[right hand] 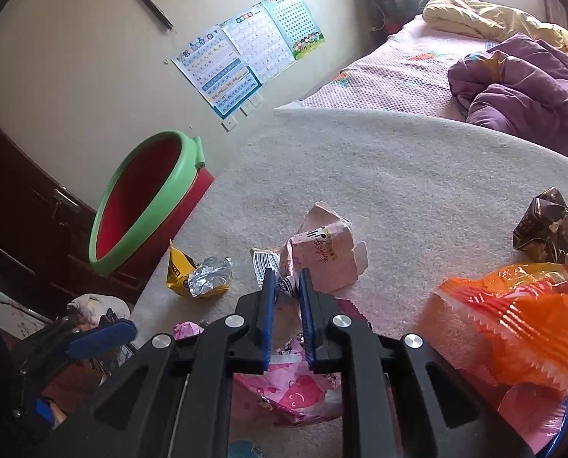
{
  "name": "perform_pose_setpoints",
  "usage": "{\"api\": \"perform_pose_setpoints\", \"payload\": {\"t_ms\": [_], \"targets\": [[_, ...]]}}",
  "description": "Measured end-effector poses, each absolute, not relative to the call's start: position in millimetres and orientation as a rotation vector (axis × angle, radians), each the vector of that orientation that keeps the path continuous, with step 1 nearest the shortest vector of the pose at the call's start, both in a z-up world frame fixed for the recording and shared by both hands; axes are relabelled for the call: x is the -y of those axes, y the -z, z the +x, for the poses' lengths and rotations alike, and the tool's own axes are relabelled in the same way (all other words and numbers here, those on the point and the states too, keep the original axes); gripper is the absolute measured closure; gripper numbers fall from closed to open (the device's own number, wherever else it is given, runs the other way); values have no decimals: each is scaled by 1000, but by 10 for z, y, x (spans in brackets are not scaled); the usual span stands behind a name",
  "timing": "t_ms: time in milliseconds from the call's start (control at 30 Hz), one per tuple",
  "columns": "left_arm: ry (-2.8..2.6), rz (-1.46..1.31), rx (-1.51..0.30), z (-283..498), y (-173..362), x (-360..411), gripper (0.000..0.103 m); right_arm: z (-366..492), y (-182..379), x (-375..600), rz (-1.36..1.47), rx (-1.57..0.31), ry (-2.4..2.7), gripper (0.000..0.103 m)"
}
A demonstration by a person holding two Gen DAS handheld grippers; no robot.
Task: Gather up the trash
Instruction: 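Grasp a pink paper bag with the right tool while the left tool holds the pink wrapper, then carry the pink wrapper and pink paper bag over the red bucket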
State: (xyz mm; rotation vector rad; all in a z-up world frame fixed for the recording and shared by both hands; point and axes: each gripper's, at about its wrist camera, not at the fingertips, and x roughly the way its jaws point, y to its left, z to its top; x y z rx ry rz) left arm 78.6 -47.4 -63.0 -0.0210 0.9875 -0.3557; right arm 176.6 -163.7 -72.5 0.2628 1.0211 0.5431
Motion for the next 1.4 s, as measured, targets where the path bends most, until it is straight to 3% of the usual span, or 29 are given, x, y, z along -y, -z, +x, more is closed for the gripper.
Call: {"api": "perform_pose_setpoints", "payload": {"t_ms": [67,100,167,267,300,467,633,700,800,1400], "targets": [[366,-15,-1040,879,784,538,37,1750,707,1648,283,-1021,-547,82],[368,-19,-1063,890,856,544,37,1754,675,1642,290,-1012,-547,69],[377,-48,-1099,890,980,549,39,1729,602,1678,295,-979,-537,52],[390,-67,-1108,874,1013,556,52,1750,511,1722,292,-941,-507,44],[402,-77,-1112,858,1002,555,54,1772,502,1732,292,-936,-494,38],[402,-92,-1084,674,938,490,62,1946,582,1660,274,-979,-481,31],[383,-90,-1087,485,941,438,62,2024,802,1472,205,-1071,-491,32],[376,-104,-1093,467,951,421,62,1990,799,1448,194,-1064,-503,49],[364,-133,-1097,478,933,371,62,1918,756,1451,198,-1031,-519,52],[308,-193,-951,217,521,203,63,1553,-73,1710,295,-793,-552,52]]}}
